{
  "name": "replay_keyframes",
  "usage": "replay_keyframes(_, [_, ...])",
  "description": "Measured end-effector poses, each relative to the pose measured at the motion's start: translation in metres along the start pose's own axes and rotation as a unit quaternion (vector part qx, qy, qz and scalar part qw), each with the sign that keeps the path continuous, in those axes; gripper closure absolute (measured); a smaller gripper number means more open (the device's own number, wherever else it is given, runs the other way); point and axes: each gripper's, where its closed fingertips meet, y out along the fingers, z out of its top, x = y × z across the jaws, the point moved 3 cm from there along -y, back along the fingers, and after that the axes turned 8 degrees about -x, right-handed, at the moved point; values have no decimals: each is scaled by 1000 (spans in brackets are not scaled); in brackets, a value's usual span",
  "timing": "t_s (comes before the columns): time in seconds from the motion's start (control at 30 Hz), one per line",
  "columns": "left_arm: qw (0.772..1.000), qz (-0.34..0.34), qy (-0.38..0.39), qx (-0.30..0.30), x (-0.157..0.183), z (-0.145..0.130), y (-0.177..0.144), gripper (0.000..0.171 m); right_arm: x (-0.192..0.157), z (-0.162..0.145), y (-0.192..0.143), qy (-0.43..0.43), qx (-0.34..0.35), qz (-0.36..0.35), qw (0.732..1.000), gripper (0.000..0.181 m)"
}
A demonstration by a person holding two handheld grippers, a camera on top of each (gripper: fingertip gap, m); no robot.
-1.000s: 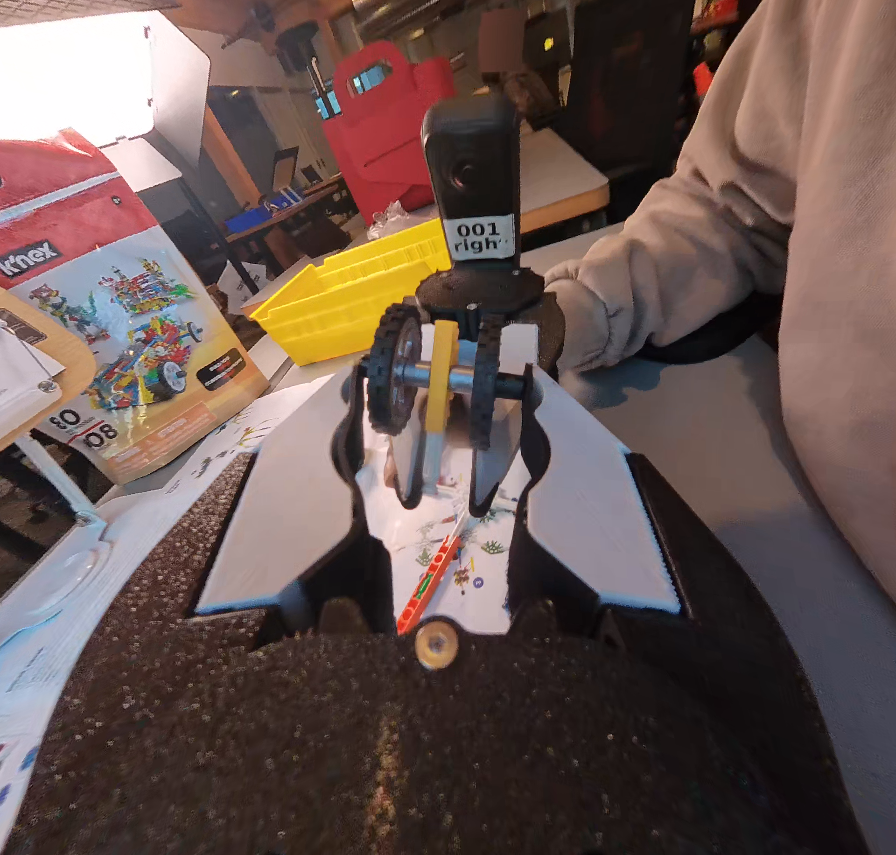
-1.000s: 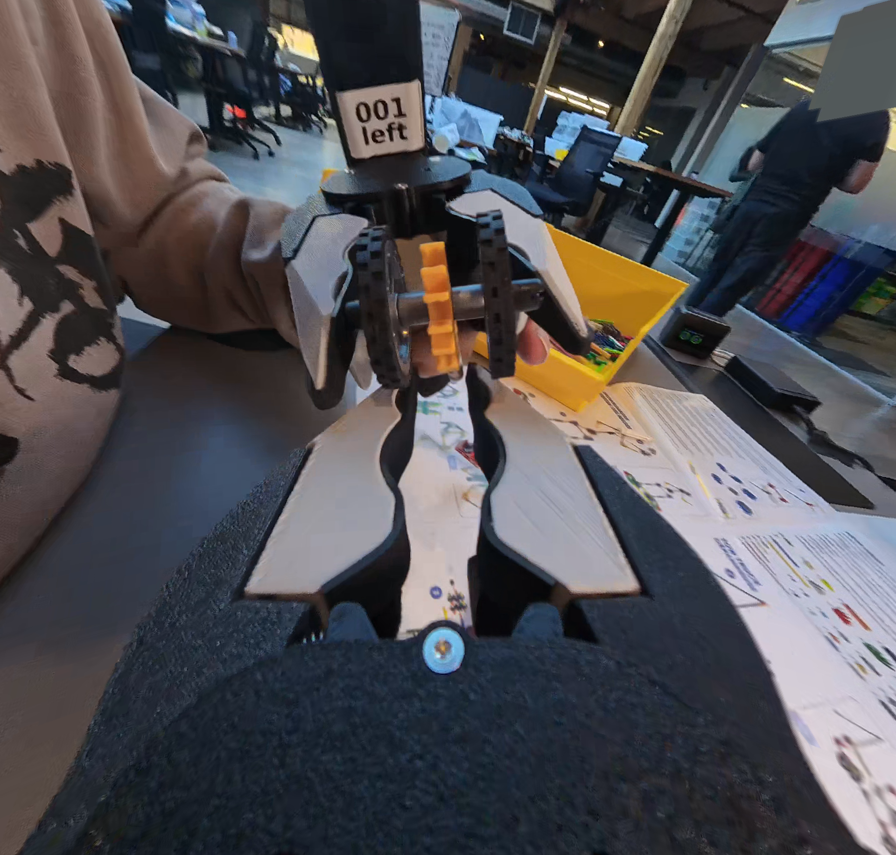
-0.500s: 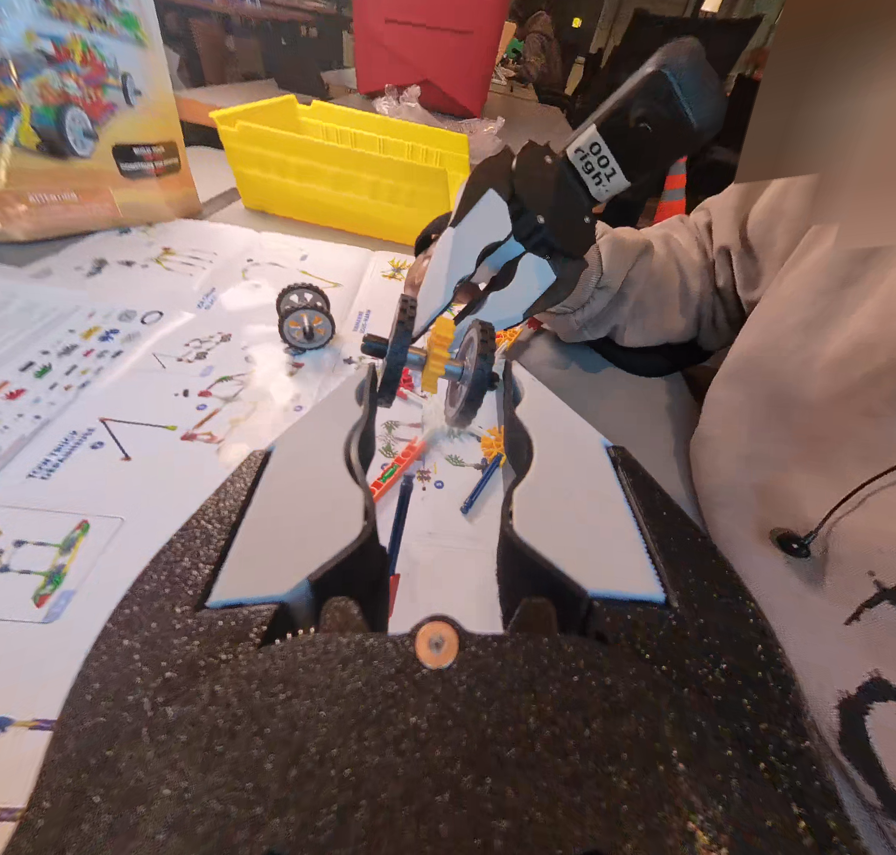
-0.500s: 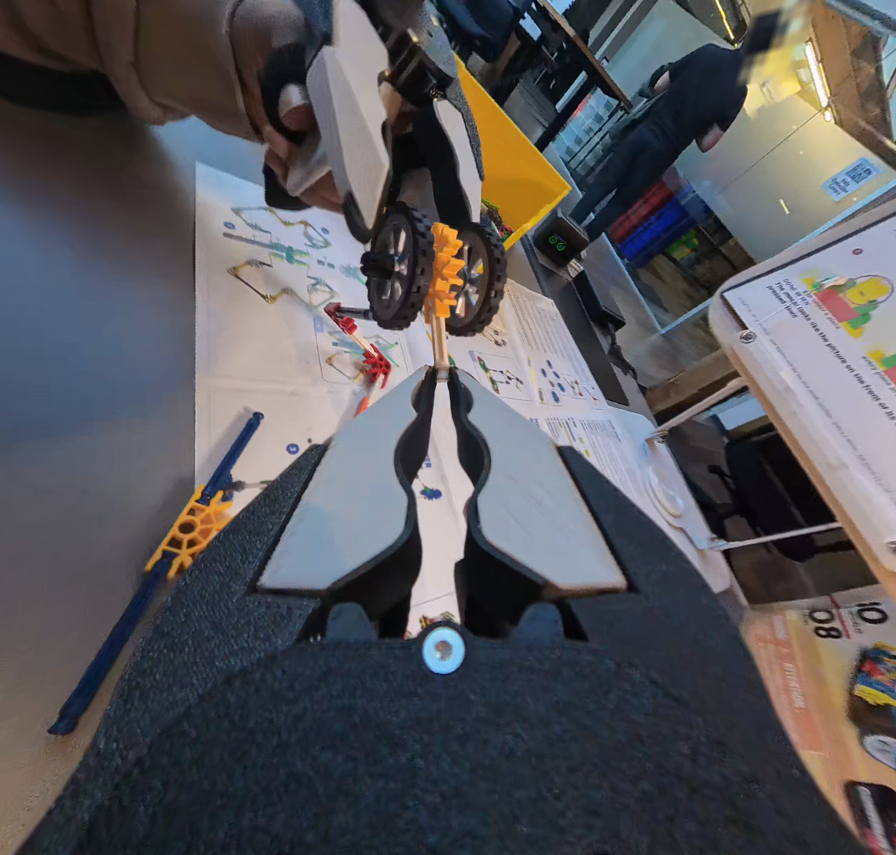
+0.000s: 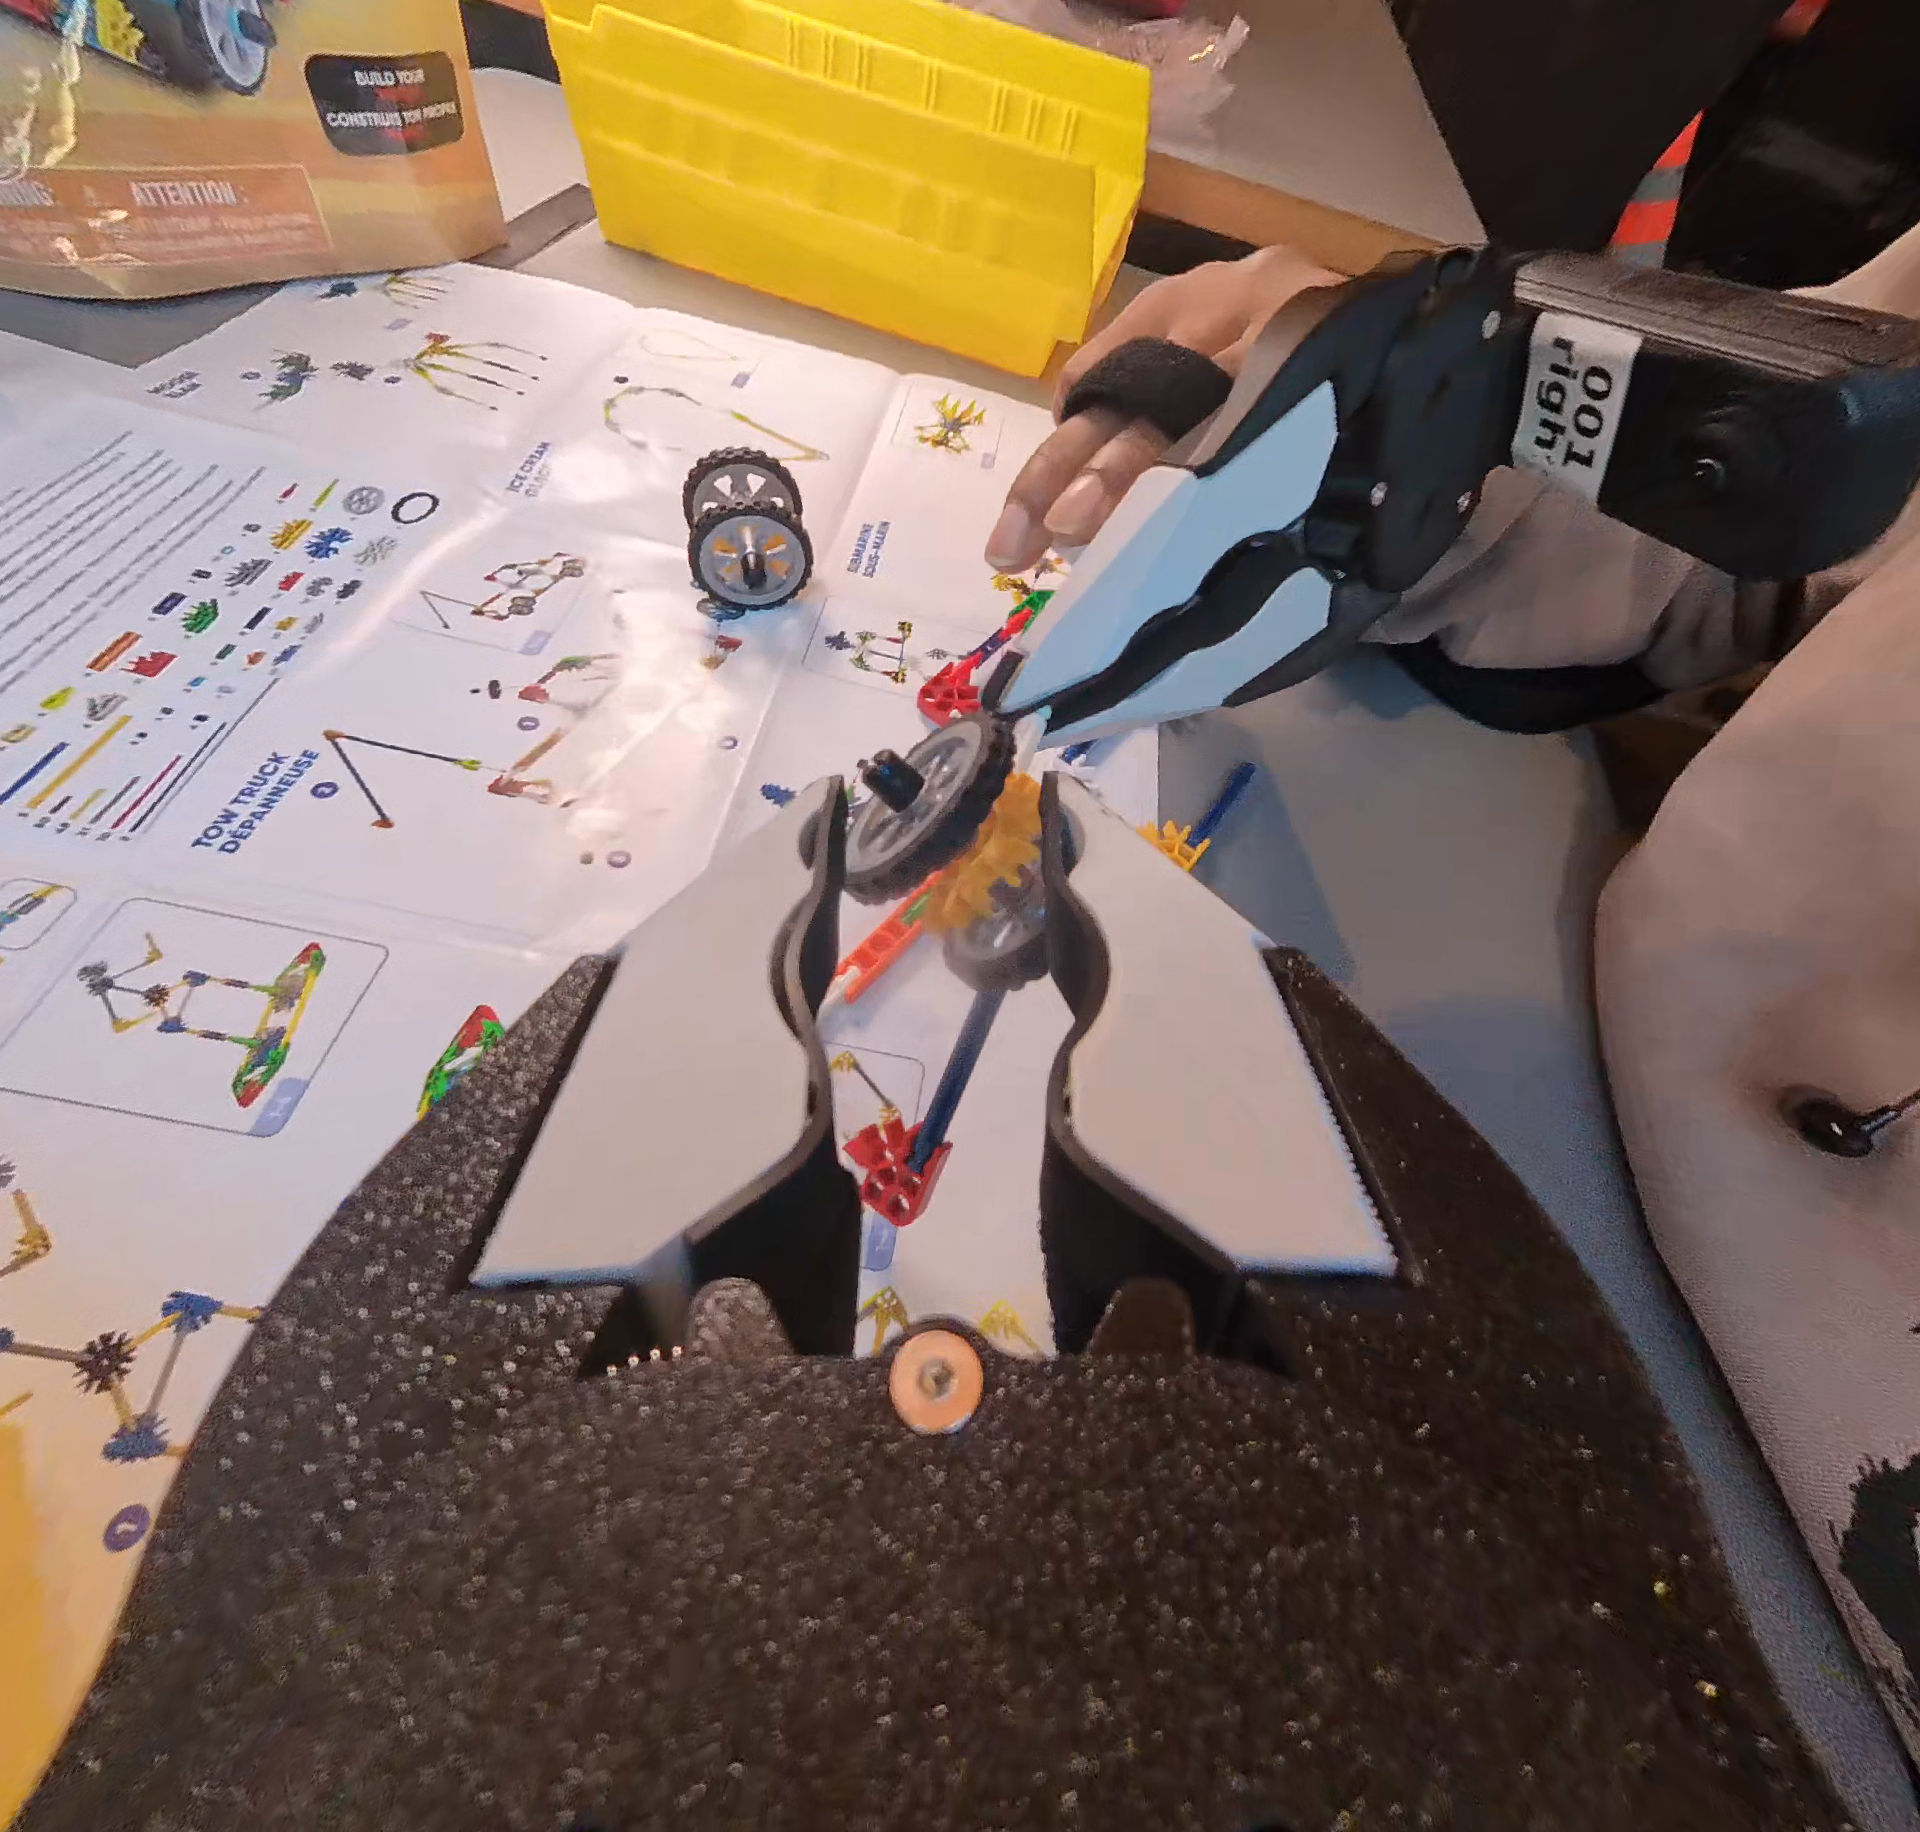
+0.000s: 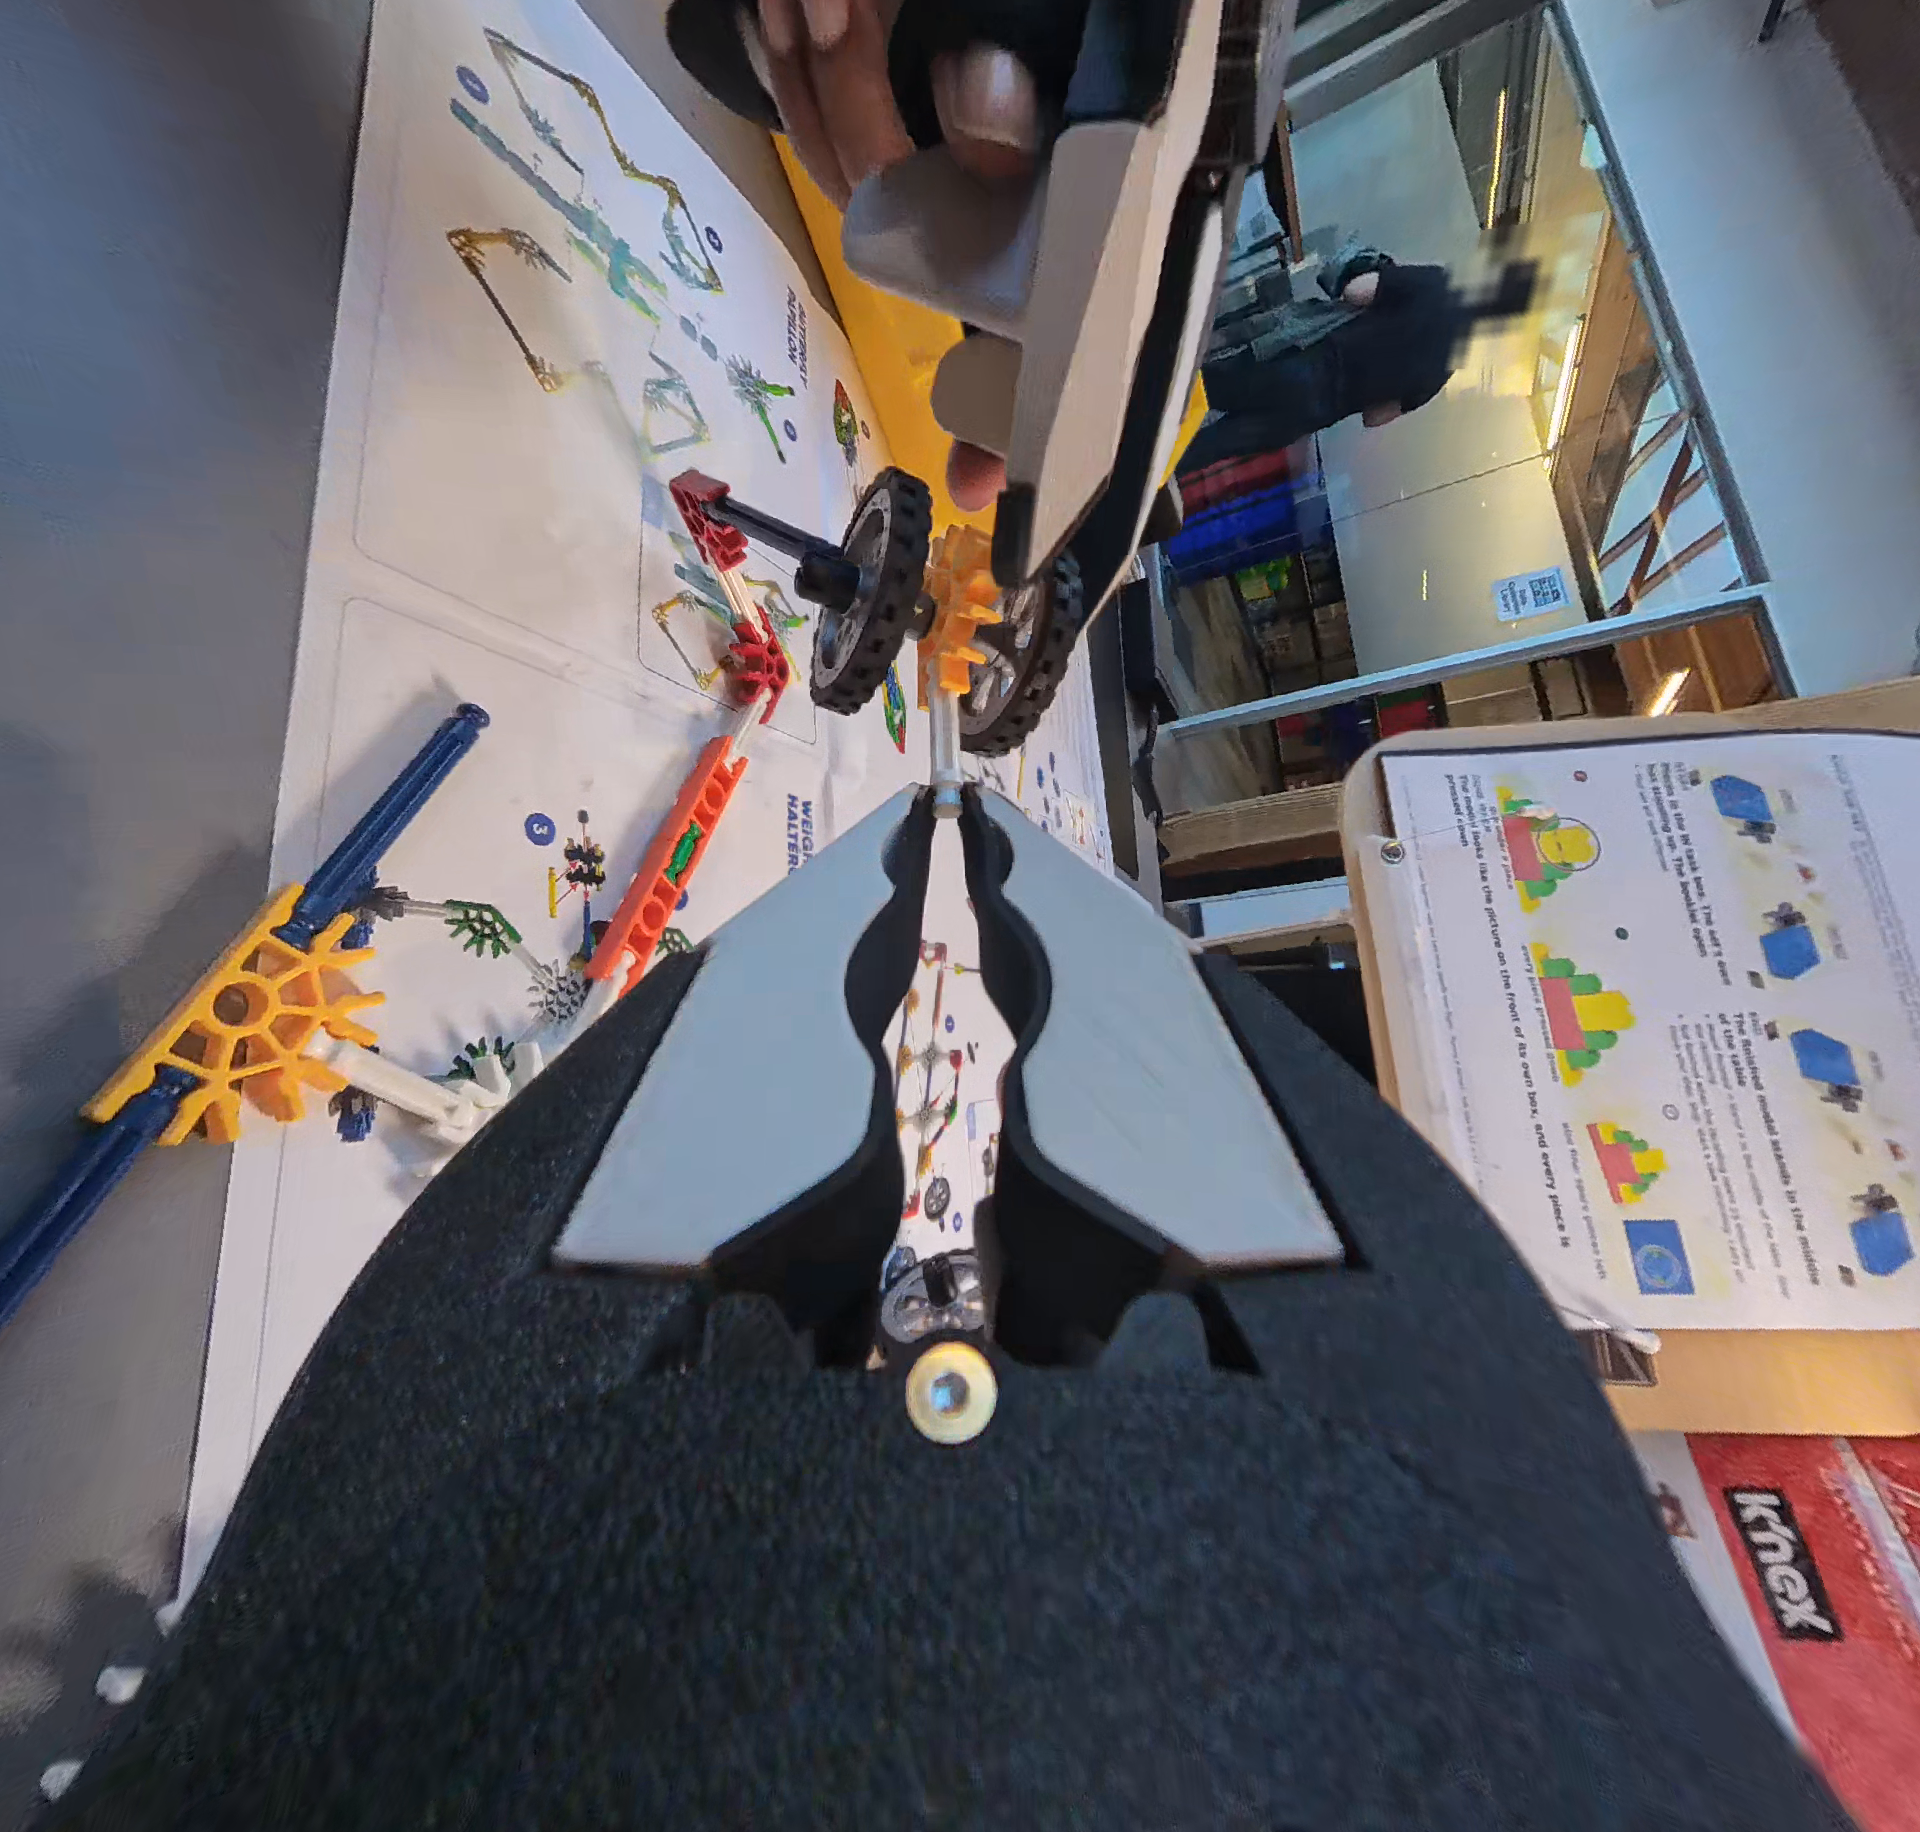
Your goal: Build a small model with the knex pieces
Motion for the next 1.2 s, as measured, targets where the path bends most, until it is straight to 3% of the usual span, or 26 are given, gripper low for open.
replay_keyframes(0.07, [1000, -7, -25, -3, -6, -2, 0, 133, -1, 3, 0, -16, 3, -10, 1000, 179])
replay_keyframes(0.13, [993, -75, -89, 9, -4, -1, -2, 126, -2, 6, 0, -32, 6, -18, 999, 179])
replay_keyframes(0.23, [967, -174, -183, 44, -4, 3, -4, 123, -4, 12, -1, -54, 14, -28, 998, 179])
replay_keyframes(0.3, [954, -212, -209, 30, 0, -2, 0, 125, -4, 14, -1, -62, 16, -37, 997, 179])
replay_keyframes(0.5, [971, -178, -160, -10, 10, -9, 9, 140, -1, 13, -3, -68, 17, -56, 996, 178])
replay_keyframes(0.63, [967, -189, -169, 18, 13, -2, 3, 140, 2, 11, -5, -66, 16, -67, 995, 179])
replay_keyframes(0.87, [917, -266, -284, 90, 6, 6, -4, 97, 25, 15, -15, -64, 19, -146, 987, 179])
replay_keyframes(0.97, [891, -315, -303, 121, 17, 17, -2, 101, 29, 14, -17, -68, 17, -160, 985, 180])
replay_keyframes(1.07, [880, -335, -305, 141, 23, 24, 2, 120, 27, 16, -16, -71, 19, -162, 984, 180])
replay_keyframes(1.2, [906, -303, -263, 133, 27, 23, 6, 121, 30, 10, -15, -58, 2, -157, 986, 179])
